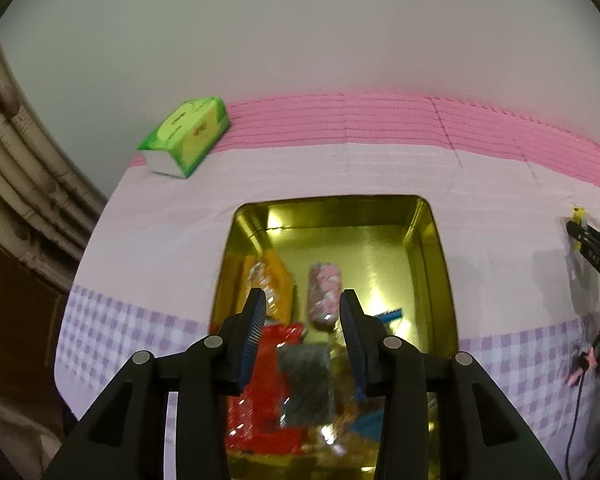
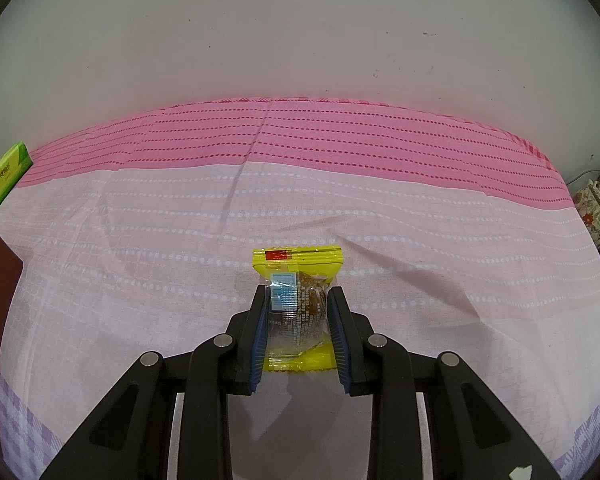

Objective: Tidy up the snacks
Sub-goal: 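Carry the pink cake into the gold tin and open the left tool, then carry the yellow cookie into the gold tin and open the right tool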

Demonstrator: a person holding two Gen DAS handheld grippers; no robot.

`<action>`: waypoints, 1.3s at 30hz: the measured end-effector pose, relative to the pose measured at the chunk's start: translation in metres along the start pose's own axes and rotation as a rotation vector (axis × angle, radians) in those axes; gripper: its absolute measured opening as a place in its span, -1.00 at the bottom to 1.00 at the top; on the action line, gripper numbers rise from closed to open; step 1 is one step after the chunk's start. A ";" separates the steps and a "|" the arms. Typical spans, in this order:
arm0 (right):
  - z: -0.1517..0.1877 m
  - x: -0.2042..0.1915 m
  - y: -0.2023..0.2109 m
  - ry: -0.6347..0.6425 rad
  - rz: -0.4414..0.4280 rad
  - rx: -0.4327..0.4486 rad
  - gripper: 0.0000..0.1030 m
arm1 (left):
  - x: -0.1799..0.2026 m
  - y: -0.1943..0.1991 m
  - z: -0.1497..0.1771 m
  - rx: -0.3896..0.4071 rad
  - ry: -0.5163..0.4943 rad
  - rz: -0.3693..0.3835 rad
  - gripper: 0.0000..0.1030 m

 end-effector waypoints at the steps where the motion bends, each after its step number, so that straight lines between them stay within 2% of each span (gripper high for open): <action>1: 0.000 0.000 0.000 0.004 0.000 -0.001 -0.48 | -0.003 0.002 0.002 0.003 0.005 -0.004 -0.22; 10: -0.006 0.003 -0.005 0.023 -0.017 -0.057 -0.47 | -0.029 0.016 0.032 0.021 0.055 -0.061 -0.18; 22: -0.008 0.001 -0.007 0.035 0.002 -0.098 -0.54 | -0.049 0.022 0.052 0.037 0.113 -0.078 -0.10; 29: -0.003 -0.002 -0.002 0.016 0.024 -0.116 -0.56 | -0.060 0.018 0.061 0.021 0.153 -0.079 -0.08; 33: -0.004 -0.006 0.007 -0.003 0.003 -0.105 -0.56 | -0.064 0.017 0.065 0.017 0.167 -0.083 -0.07; 39: -0.008 -0.035 0.036 0.006 -0.073 -0.071 -0.56 | -0.069 0.018 0.068 0.017 0.181 -0.081 -0.04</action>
Point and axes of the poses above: each gripper's, at about its wrist camera, not at the fingertips, and y roughly against the way its jaws point, x to its right, z to its underside, the point moved 3 cm from there along -y, roughly the way its jaws point, and after that the axes turned 7 degrees about z, right-handed, at the moved point
